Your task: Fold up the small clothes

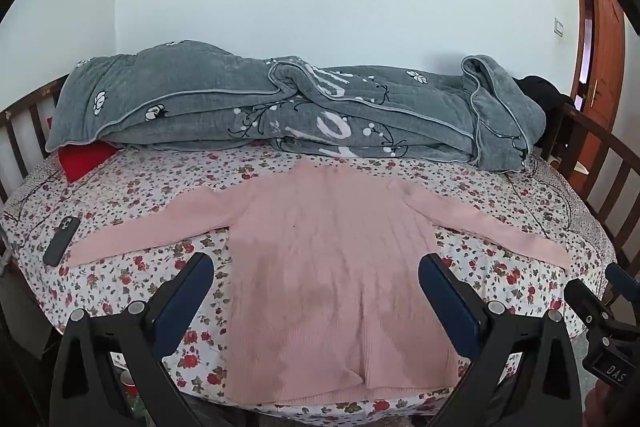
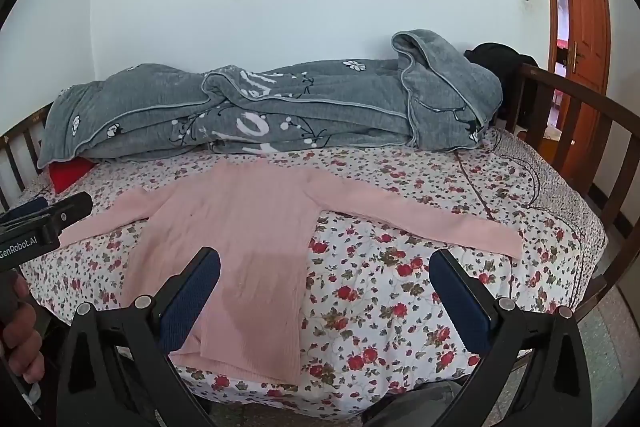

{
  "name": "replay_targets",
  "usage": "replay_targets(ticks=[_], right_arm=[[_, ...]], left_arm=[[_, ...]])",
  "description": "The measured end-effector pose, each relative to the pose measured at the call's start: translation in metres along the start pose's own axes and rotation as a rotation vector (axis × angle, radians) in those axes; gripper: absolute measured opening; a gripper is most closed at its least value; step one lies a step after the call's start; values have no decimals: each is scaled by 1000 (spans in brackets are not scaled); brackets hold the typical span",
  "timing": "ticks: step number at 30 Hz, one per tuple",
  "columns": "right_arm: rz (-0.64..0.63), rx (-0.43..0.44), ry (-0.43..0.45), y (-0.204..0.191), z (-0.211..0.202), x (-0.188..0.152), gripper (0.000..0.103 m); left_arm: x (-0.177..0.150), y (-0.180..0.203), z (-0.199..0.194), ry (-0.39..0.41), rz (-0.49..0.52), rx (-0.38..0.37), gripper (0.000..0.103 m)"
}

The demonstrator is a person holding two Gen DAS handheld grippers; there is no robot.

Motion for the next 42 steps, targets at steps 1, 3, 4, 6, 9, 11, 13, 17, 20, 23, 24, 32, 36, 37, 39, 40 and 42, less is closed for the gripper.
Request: replay_targets(ticks=[1,3,4,6,9,11,13,17,20,23,24,32,36,37,39,40,42], right_arm=[[1,2,-1,0,0,-1,102],[1,3,0,1,1,-1,102],[1,3,-1,1,1,-2,102],[2,4,0,1,1,-2,102],[2,2,-1,0,2,-2,102],[2,4,1,0,2,-1,102],[2,2,-1,-1,2,-1,102],[8,5,1,-1,1,-1,102],[9,5,4,0,0,0,102],[14,7,8,2,-1,1,102],[14,7,8,2,-1,0,102],[17,9,14,5,-3,2,102],[17,9,14,4,-4,2,102],[17,9,16,4,-4,2,102],[17,7,18,5,-5,3,102],[17,7,19,5,-5,3,102],[20,9,22,6,-6,2,102]], left_arm=[[0,0,0,0,2,0,103],[0,1,0,0,4,3,103],[0,1,0,-1,4,3,103],[0,1,0,-3,2,3,103],[-4,0,1,-4,0,10,103],[-5,0,1,-5,2,17,103],[-3,0,3,-8,5,17,103],[-1,0,3,-7,4,20,103],[-1,1,4,-4,8,26,103],[0,2,6,-2,11,33,103],[0,1,3,1,12,33,103],[0,2,2,4,17,32,103],[-1,5,0,7,17,32,103],[0,5,0,7,18,30,103],[-1,6,-1,8,19,29,103],[-1,6,-1,9,19,29,103],[0,8,-3,11,22,28,103]])
Point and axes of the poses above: each gripper's, at about its wrist camera, not at the fingertips, and z roughly the way its jaws point, y to its right, x to its top, the point moved 10 cm from there along z, roughly the way its jaws point, and after that the axes turned 11 degrees about -y, right-handed, at the moved point
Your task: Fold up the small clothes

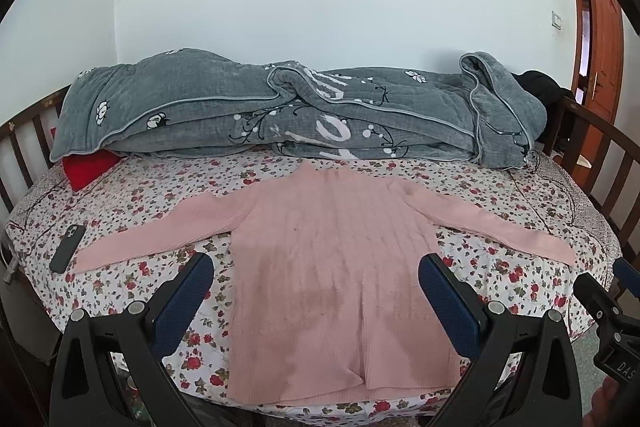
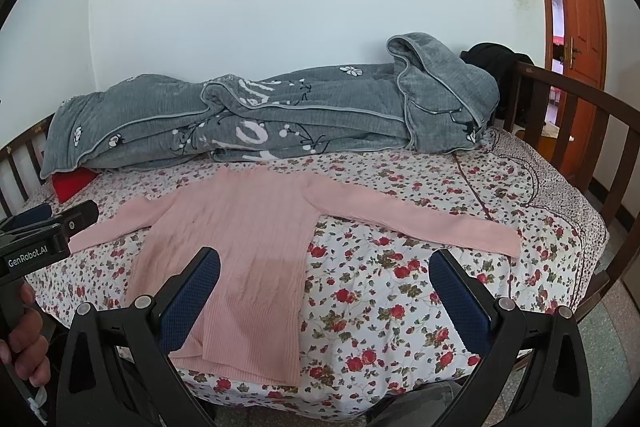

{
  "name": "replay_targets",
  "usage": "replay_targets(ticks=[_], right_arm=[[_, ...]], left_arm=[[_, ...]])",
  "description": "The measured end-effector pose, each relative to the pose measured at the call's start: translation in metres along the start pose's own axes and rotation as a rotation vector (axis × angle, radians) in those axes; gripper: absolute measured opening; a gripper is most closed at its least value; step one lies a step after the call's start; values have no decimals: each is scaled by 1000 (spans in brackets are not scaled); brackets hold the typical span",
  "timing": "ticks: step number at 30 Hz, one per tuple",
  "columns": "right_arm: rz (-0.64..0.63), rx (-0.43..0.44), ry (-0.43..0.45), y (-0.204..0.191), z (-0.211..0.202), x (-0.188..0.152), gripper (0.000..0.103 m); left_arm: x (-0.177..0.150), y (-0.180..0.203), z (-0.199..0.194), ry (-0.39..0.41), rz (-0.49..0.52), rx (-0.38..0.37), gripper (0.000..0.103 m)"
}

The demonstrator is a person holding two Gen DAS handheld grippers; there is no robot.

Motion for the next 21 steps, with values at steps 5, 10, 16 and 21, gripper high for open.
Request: replay_targets(ticks=[5,10,16,21], right_arm=[[1,0,4,0,-1,1,102],[1,1,3,1,-1,0,102],[1,0,3,1,-1,0,102],[1,3,4,1,-2,-1,102]], left_arm=[[0,2,-3,6,4,-3,103],[0,2,-3,7,2,-3,103],[0,4,-5,8,2,-4,103],[0,4,-6,8,0,-5,103]])
Point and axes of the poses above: each gripper's, at about its wrist camera, not at the fingertips, and z roughly the way its jaws point, y to its right, x to its top, the point moved 10 cm from there along z, roughly the way its jaws point, and after that the axes turned 11 degrees about -y, right-handed, at the moved point
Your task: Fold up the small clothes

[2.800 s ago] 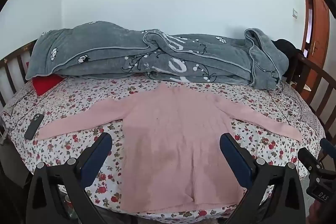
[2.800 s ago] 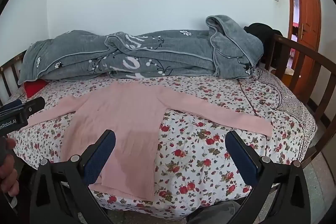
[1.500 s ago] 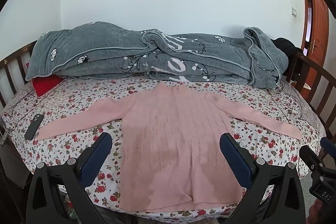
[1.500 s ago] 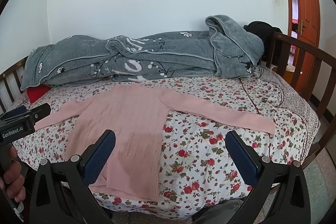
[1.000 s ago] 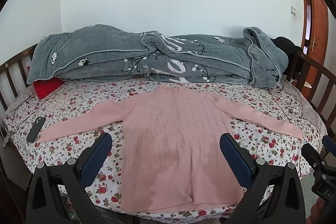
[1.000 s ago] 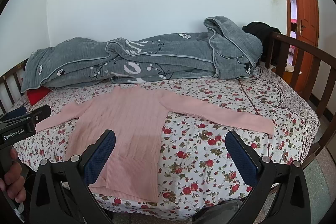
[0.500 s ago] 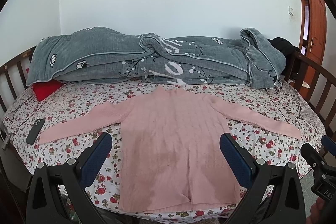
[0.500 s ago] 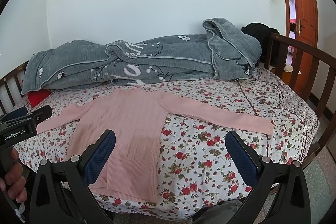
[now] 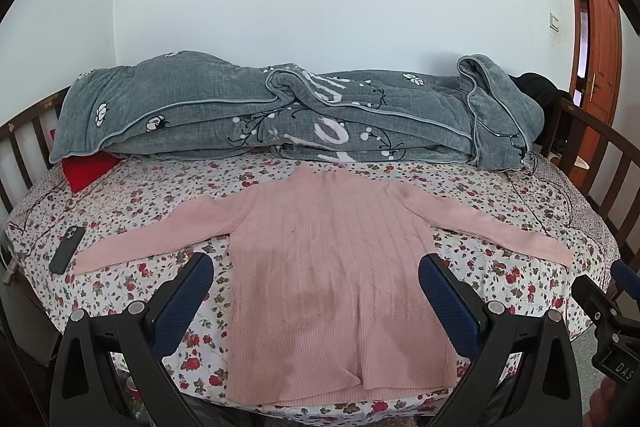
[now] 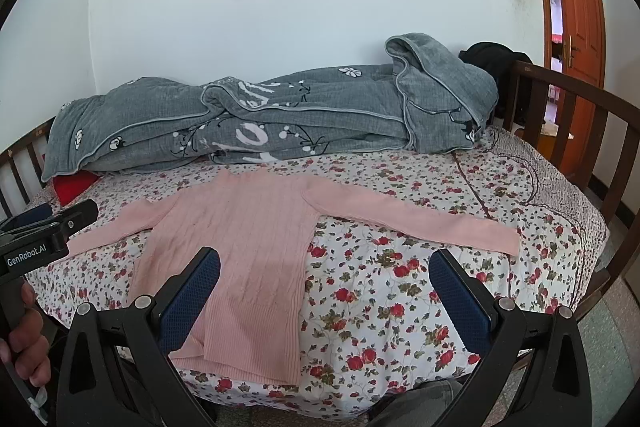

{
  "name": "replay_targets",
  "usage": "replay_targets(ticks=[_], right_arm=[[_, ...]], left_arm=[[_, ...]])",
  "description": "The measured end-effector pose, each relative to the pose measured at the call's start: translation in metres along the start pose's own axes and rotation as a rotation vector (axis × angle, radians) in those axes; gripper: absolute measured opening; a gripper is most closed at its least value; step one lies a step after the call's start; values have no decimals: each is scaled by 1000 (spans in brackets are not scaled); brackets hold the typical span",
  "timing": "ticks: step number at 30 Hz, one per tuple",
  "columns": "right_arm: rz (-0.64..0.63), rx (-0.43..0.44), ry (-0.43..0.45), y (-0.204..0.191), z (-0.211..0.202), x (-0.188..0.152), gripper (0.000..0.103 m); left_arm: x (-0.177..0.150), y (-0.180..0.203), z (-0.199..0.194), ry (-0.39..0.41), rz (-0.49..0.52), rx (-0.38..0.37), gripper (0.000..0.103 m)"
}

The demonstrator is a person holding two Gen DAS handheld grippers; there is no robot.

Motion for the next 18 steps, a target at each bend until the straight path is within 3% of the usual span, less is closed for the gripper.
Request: replay_targets(ticks=[18], right_arm=[[-2,-24,19,0,7,-3,102]], left_arm=[[-5,-11,16,-1,15,-4,103]])
Point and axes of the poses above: each gripper's, at about its wrist camera, not at the fingertips, and z roughly the way its jaws point, y to its right, x to its top, the point moved 10 cm from there along z, roughly the way its jaws point, and after that the axes turned 11 degrees about -y, right-handed, at the moved point
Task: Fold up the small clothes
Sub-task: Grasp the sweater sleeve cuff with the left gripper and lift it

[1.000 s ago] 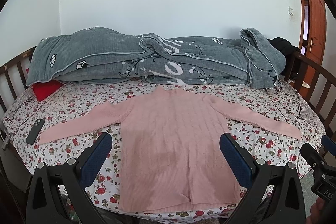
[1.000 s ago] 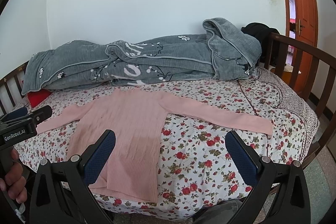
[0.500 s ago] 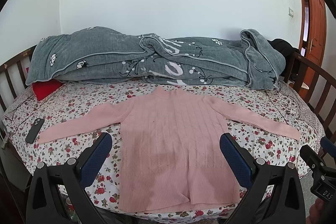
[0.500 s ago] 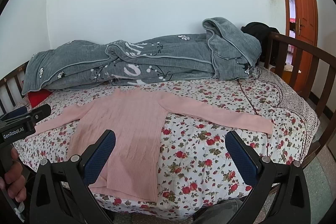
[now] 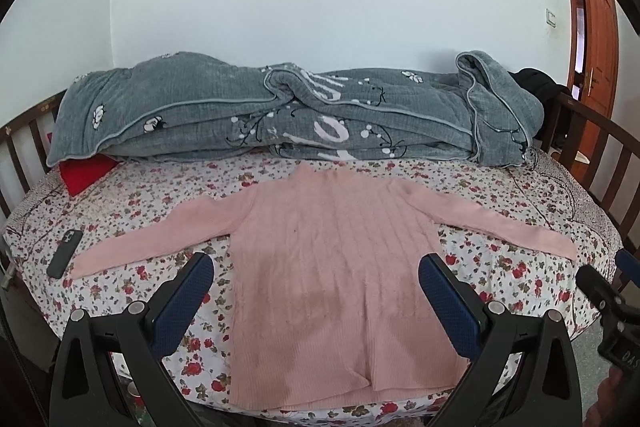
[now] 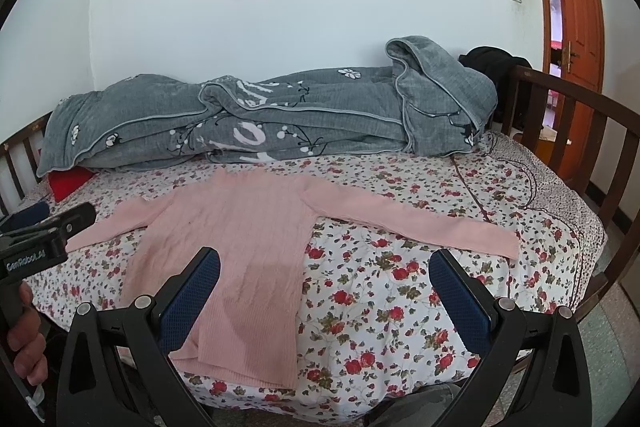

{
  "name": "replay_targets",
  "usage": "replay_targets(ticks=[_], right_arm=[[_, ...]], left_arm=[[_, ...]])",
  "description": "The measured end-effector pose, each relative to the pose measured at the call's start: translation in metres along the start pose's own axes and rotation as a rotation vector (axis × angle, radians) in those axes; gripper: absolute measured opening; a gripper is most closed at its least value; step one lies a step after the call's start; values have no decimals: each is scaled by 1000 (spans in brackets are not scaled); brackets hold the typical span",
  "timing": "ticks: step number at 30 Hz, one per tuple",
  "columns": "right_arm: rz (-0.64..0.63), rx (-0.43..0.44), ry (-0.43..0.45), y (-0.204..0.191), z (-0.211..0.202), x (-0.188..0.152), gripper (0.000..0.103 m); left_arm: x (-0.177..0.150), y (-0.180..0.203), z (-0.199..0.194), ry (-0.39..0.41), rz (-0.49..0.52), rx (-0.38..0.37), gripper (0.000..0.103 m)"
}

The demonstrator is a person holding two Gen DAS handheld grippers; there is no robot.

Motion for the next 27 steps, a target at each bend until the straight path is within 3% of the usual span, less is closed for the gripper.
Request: replay_targets(ticks=[5,10,15,19,22,27], right_arm=[[37,-26,0,3,20,-7,102],[60,18,-51,-1,49,-19,102],[74,41,-90,-8,84,-36,102],[89,49,-105,-18,114,-50,99],[95,72,-130,-30,137,-58,99],[75,66,-149,-49,157,-59,98]], left_arm=[[-17,-33,34,-50,-74,17,103],[-39,-84,83,-111,-238,-102,102],[-56,-155,135,-154,-253,4,102],[-70,-225,169,-197,-389,-13,101],[-76,-267,190,-196,-463,-31,91],[-80,-313,220,-190,-616,-163,59]])
Point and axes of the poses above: each gripper's, at about its wrist camera, not at the fingertips, and z roughly the way its jaws point, y to its right, x to its top, the point moved 10 cm from there along z, roughly the way its jaws point, and after that the axes turned 11 degrees about -y, right-handed, at the moved point
